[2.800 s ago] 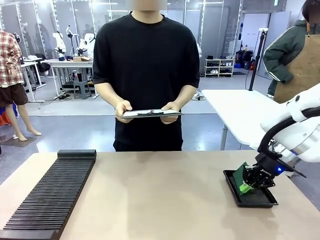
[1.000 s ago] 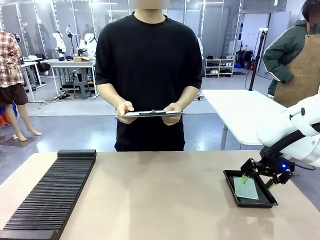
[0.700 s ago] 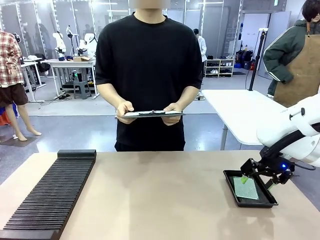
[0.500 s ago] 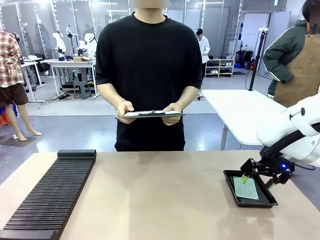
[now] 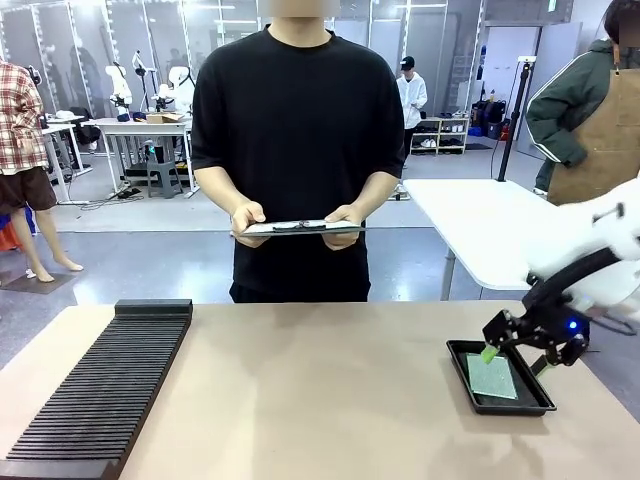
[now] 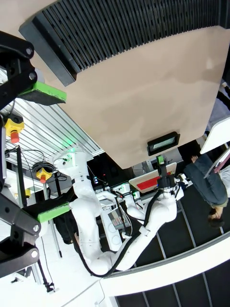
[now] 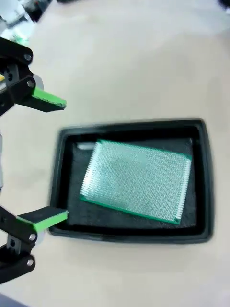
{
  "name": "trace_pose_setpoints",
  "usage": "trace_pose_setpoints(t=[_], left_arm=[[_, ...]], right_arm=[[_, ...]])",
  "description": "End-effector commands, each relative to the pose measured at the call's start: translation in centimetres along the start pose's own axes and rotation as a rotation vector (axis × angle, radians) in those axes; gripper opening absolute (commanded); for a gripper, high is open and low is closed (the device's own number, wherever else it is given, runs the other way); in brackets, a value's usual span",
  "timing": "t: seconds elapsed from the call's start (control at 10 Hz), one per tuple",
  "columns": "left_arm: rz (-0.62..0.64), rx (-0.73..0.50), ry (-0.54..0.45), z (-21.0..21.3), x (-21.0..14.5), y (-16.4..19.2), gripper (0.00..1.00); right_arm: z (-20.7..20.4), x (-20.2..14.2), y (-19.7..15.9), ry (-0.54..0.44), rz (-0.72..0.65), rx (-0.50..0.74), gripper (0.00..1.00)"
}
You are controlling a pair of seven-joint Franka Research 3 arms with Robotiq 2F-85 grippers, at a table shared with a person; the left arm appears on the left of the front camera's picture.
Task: Inspect the PCB.
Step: Place the Blank PCB in the ESD tray.
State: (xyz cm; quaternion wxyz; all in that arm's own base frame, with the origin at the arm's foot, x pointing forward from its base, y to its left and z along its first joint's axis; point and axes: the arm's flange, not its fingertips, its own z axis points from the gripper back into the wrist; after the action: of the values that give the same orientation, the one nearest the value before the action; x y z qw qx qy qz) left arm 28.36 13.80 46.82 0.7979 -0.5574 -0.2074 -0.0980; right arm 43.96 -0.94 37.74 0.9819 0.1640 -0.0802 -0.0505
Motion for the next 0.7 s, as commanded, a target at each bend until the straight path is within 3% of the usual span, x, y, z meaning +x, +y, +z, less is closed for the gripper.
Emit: trace_pose_setpoints(t=[0.0, 0.3, 0.4, 0.6], left_arm=[[0.012, 0.006, 0.01, 0.2, 0.3, -0.3, 1.0], [0.012, 0.006, 0.01, 0.2, 0.3, -0.3, 1.0], [0.012, 0.006, 0.01, 0.2, 0.3, -0.3, 1.0], [0.012, 0.006, 0.01, 0.2, 0.3, -0.3, 1.0]], right_arm=[[8.1, -1.6, 1.1, 0.055, -0.019, 0.154, 1.0], [17.6, -3.9, 0.3, 0.102, -0.05, 0.399, 1.0], [19.9, -4.4, -0.5, 0.101, -0.057, 0.457, 1.0], [22.8, -6.3, -3.0, 0.083, -0.063, 0.689, 1.0]])
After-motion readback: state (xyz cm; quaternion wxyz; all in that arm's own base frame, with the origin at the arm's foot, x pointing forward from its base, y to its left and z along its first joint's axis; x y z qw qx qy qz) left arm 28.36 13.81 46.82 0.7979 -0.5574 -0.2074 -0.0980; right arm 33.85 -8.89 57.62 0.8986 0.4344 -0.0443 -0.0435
